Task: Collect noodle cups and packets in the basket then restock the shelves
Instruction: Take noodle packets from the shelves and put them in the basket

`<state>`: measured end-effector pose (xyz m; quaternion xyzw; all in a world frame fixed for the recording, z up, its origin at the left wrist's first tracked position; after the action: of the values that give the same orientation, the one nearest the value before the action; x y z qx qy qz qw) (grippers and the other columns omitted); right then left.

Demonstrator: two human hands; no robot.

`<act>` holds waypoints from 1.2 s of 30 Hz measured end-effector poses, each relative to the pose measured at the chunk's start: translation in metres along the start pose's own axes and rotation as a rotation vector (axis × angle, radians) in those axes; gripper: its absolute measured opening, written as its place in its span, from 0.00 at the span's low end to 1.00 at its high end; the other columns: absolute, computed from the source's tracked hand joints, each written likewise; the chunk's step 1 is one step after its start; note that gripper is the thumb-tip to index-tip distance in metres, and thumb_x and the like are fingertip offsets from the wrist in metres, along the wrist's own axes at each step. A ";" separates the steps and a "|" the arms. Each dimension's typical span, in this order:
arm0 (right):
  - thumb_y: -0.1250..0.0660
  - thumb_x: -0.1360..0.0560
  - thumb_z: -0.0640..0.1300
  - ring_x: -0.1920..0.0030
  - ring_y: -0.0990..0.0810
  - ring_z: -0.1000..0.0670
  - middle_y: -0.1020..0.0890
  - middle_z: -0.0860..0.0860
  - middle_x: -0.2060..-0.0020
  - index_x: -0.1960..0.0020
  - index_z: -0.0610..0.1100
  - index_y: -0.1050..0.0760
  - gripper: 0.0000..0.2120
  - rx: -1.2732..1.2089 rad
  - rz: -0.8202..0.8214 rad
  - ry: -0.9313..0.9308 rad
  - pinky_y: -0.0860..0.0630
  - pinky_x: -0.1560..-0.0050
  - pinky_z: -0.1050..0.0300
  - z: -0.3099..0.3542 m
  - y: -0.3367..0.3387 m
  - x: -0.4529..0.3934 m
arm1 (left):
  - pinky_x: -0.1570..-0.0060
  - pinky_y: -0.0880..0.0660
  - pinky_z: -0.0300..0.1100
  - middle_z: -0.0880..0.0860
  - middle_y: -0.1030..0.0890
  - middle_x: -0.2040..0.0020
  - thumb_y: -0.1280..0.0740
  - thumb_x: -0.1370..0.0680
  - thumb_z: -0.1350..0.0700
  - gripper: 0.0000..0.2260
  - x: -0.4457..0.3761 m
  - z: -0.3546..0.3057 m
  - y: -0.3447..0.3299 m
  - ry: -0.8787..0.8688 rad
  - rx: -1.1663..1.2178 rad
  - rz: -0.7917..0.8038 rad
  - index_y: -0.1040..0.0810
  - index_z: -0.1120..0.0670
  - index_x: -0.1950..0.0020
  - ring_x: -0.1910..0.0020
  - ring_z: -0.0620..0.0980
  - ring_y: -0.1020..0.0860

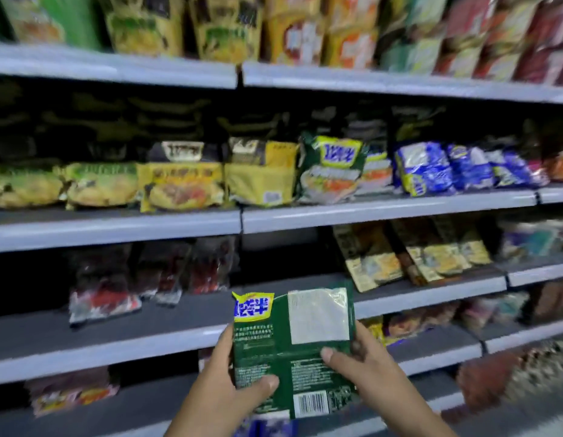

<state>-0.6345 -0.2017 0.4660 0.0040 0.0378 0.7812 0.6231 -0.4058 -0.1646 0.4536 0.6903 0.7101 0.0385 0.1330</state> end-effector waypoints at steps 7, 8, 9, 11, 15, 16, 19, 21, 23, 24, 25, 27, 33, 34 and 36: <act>0.29 0.25 0.40 0.52 0.17 0.64 0.16 0.65 0.52 0.40 0.58 0.28 0.19 -0.030 -0.002 0.028 0.22 0.55 0.68 0.025 0.136 0.010 | 0.53 0.29 0.25 0.23 0.24 0.50 0.22 0.32 0.48 0.37 -0.020 -0.075 -0.120 -0.097 -0.075 -0.058 0.43 0.29 0.34 0.51 0.28 0.21; 0.29 0.25 0.40 0.54 0.17 0.64 0.16 0.66 0.54 0.41 0.59 0.28 0.19 -0.027 -0.004 0.026 0.22 0.57 0.68 0.029 0.154 0.010 | 0.57 0.29 0.24 0.26 0.21 0.49 0.22 0.31 0.50 0.37 -0.025 -0.081 -0.137 -0.092 -0.057 -0.056 0.43 0.31 0.34 0.52 0.28 0.21; 0.29 0.25 0.39 0.55 0.17 0.64 0.15 0.65 0.55 0.42 0.58 0.28 0.19 -0.034 -0.006 0.021 0.22 0.58 0.68 0.033 0.170 0.009 | 0.59 0.29 0.23 0.29 0.21 0.48 0.21 0.32 0.51 0.37 -0.030 -0.085 -0.152 -0.087 -0.044 -0.060 0.42 0.32 0.34 0.53 0.27 0.21; 0.29 0.26 0.38 0.53 0.16 0.61 0.14 0.62 0.53 0.40 0.56 0.27 0.20 -0.055 -0.012 -0.002 0.21 0.56 0.66 0.039 0.199 0.003 | 0.61 0.30 0.22 0.30 0.21 0.50 0.20 0.35 0.49 0.37 -0.040 -0.094 -0.178 -0.068 -0.020 -0.069 0.40 0.35 0.37 0.55 0.28 0.21; 0.27 0.27 0.39 0.51 0.15 0.56 0.14 0.59 0.51 0.40 0.56 0.26 0.20 -0.042 -0.043 -0.025 0.22 0.50 0.60 0.051 0.234 -0.019 | 0.59 0.28 0.24 0.29 0.23 0.49 0.26 0.48 0.33 0.40 -0.068 -0.110 -0.208 -0.046 -0.041 -0.129 0.40 0.35 0.41 0.56 0.27 0.21; 0.27 0.27 0.40 0.50 0.15 0.55 0.14 0.58 0.51 0.42 0.58 0.26 0.20 -0.027 -0.068 -0.014 0.23 0.48 0.58 0.054 0.239 -0.026 | 0.57 0.28 0.25 0.29 0.25 0.47 0.28 0.48 0.31 0.40 -0.077 -0.115 -0.211 -0.053 -0.067 -0.148 0.41 0.34 0.41 0.56 0.24 0.23; 0.26 0.28 0.44 0.45 0.20 0.53 0.18 0.56 0.45 0.46 0.59 0.25 0.15 0.065 -0.151 0.028 0.25 0.43 0.54 0.061 0.253 -0.053 | 0.54 0.30 0.24 0.26 0.30 0.45 0.27 0.40 0.33 0.35 -0.107 -0.126 -0.219 -0.113 -0.144 -0.182 0.44 0.32 0.41 0.53 0.20 0.28; 0.27 0.27 0.44 0.47 0.20 0.53 0.18 0.55 0.46 0.47 0.56 0.23 0.12 0.082 -0.185 0.064 0.25 0.48 0.57 0.066 0.260 -0.070 | 0.51 0.32 0.24 0.28 0.31 0.42 0.27 0.33 0.37 0.31 -0.127 -0.132 -0.224 -0.168 -0.231 -0.222 0.45 0.30 0.41 0.47 0.26 0.27; 0.27 0.26 0.42 0.49 0.19 0.53 0.16 0.54 0.50 0.46 0.53 0.21 0.11 0.095 -0.238 0.106 0.24 0.54 0.59 0.070 0.267 -0.089 | 0.46 0.34 0.31 0.29 0.37 0.39 0.29 0.29 0.38 0.30 -0.151 -0.138 -0.231 -0.236 -0.337 -0.242 0.48 0.29 0.39 0.42 0.33 0.30; 0.27 0.26 0.41 0.51 0.18 0.53 0.15 0.55 0.52 0.46 0.53 0.21 0.11 0.103 -0.273 0.141 0.24 0.56 0.61 0.074 0.269 -0.099 | 0.45 0.35 0.33 0.30 0.39 0.40 0.30 0.28 0.39 0.31 -0.163 -0.143 -0.233 -0.275 -0.376 -0.245 0.48 0.31 0.36 0.42 0.35 0.31; 0.28 0.26 0.40 0.54 0.17 0.56 0.14 0.57 0.54 0.47 0.53 0.21 0.11 0.109 -0.308 0.179 0.24 0.59 0.64 0.079 0.272 -0.110 | 0.46 0.36 0.33 0.30 0.40 0.41 0.30 0.27 0.39 0.32 -0.176 -0.148 -0.234 -0.319 -0.411 -0.252 0.48 0.33 0.33 0.42 0.36 0.32; 0.29 0.25 0.38 0.57 0.16 0.59 0.14 0.57 0.55 0.46 0.51 0.22 0.11 0.103 -0.373 0.269 0.24 0.64 0.69 0.094 0.281 -0.134 | 0.45 0.36 0.32 0.31 0.39 0.41 0.31 0.27 0.38 0.33 -0.204 -0.164 -0.237 -0.413 -0.460 -0.290 0.48 0.37 0.29 0.41 0.35 0.33; 0.29 0.24 0.46 0.52 0.24 0.50 0.24 0.50 0.47 0.32 0.48 0.32 0.23 0.213 -0.481 0.368 0.29 0.52 0.55 0.146 0.299 -0.224 | 0.44 0.28 0.37 0.45 0.35 0.32 0.32 0.24 0.41 0.35 -0.297 -0.210 -0.245 -0.517 -0.615 -0.475 0.45 0.48 0.23 0.36 0.46 0.29; 0.29 0.24 0.46 0.55 0.23 0.50 0.21 0.48 0.47 0.36 0.48 0.30 0.19 0.229 -0.483 0.380 0.28 0.56 0.54 0.152 0.300 -0.239 | 0.49 0.27 0.36 0.47 0.35 0.34 0.32 0.24 0.42 0.34 -0.310 -0.214 -0.245 -0.512 -0.655 -0.511 0.44 0.48 0.23 0.39 0.48 0.26; 0.29 0.24 0.47 0.56 0.21 0.50 0.21 0.48 0.49 0.34 0.46 0.30 0.20 0.270 -0.471 0.384 0.25 0.58 0.52 0.158 0.300 -0.268 | 0.53 0.27 0.37 0.49 0.34 0.35 0.32 0.24 0.43 0.36 -0.328 -0.219 -0.243 -0.493 -0.726 -0.576 0.48 0.48 0.22 0.42 0.49 0.25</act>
<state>-0.8586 -0.5200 0.6541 -0.0694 0.2577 0.5902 0.7619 -0.6904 -0.4718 0.6504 0.3651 0.7596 0.0803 0.5322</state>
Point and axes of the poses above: each hand's wrist, its own x-axis away from the middle knuckle, its own y-axis out of the back of the hand, z = x × y, the point moved 1 cm from there along -x, towards the middle knuckle
